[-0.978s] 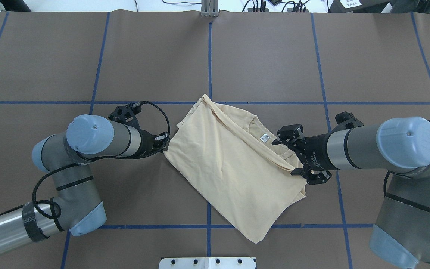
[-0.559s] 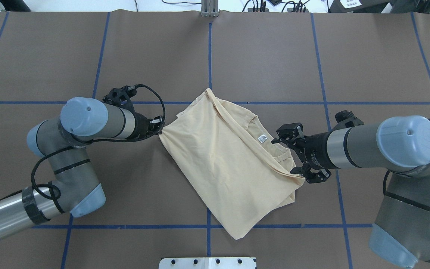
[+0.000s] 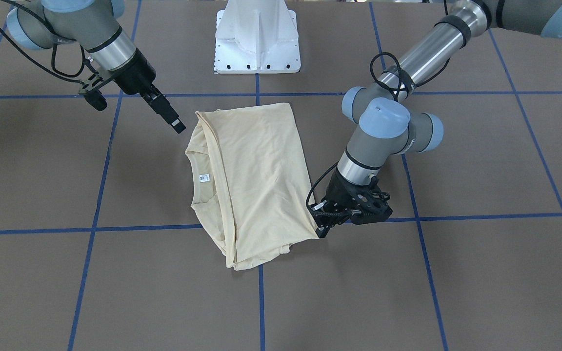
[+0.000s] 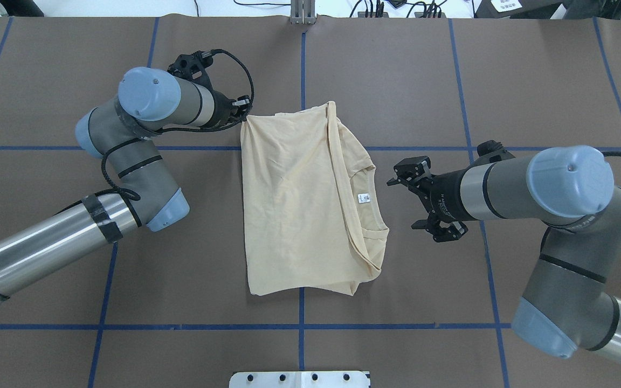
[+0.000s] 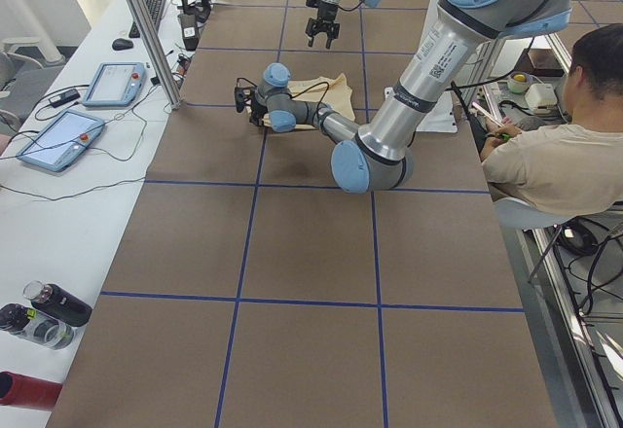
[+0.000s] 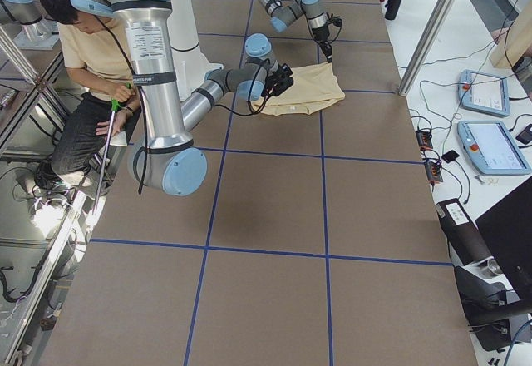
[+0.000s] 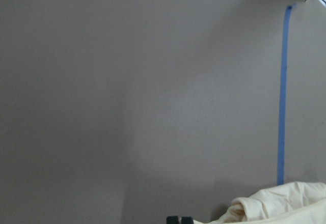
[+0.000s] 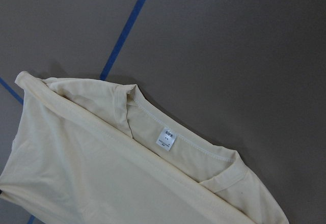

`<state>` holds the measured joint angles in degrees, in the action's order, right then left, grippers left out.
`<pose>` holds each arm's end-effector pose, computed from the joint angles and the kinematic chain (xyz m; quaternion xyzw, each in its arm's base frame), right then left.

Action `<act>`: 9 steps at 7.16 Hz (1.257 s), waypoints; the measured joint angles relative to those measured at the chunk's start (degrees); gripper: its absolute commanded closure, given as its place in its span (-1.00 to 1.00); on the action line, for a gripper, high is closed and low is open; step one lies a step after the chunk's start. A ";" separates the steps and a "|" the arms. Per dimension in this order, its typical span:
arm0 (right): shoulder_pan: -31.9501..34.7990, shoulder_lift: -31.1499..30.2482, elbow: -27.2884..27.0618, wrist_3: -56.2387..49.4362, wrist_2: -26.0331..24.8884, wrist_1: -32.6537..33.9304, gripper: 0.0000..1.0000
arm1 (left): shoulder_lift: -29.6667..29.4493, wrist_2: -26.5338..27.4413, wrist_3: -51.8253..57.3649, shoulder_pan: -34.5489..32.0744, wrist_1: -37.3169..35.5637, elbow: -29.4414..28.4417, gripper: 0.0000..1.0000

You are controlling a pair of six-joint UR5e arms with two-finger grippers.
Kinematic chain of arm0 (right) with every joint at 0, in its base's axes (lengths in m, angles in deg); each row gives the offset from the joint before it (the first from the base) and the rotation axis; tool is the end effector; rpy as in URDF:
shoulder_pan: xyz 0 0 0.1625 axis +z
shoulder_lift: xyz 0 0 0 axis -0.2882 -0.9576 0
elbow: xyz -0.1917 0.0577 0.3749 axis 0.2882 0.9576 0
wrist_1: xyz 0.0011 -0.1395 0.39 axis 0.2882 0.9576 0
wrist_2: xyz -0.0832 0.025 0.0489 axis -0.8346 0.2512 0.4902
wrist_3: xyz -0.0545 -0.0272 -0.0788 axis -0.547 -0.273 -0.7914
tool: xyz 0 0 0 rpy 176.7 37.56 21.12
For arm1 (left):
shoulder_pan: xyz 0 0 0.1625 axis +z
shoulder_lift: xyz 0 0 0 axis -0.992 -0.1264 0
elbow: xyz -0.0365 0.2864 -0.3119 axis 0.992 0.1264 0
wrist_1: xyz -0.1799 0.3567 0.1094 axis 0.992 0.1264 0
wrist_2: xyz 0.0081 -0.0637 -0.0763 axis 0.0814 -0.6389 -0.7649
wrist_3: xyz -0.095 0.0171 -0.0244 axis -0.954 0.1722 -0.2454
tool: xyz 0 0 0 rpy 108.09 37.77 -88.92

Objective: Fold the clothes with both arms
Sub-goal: 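Straighten the shirt with both grippers, then release and raise them, then lower the right gripper to the shirt's near corner by the collar and grasp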

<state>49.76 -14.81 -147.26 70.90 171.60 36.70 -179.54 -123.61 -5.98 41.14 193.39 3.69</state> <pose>-0.3962 -0.3829 0.2902 -0.1449 -0.5356 0.4206 0.7178 0.5116 -0.6066 0.2937 0.1499 0.5312 -0.1968 0.8103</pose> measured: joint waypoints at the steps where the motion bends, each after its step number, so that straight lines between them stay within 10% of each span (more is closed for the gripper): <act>1: -0.07 1.26 1.56 0.02 -0.13 0.01 -1.00 | -1.85 0.27 1.28 -0.78 1.10 -2.72 -0.47; 9: -14.11 6.83 7.29 0.43 -12.01 8.26 -0.91 | 0.36 -0.03 1.51 -1.71 0.76 2.12 -0.48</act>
<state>35.65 -7.98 -139.97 71.34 159.60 44.96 -179.18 -123.64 -4.47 39.44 194.14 5.81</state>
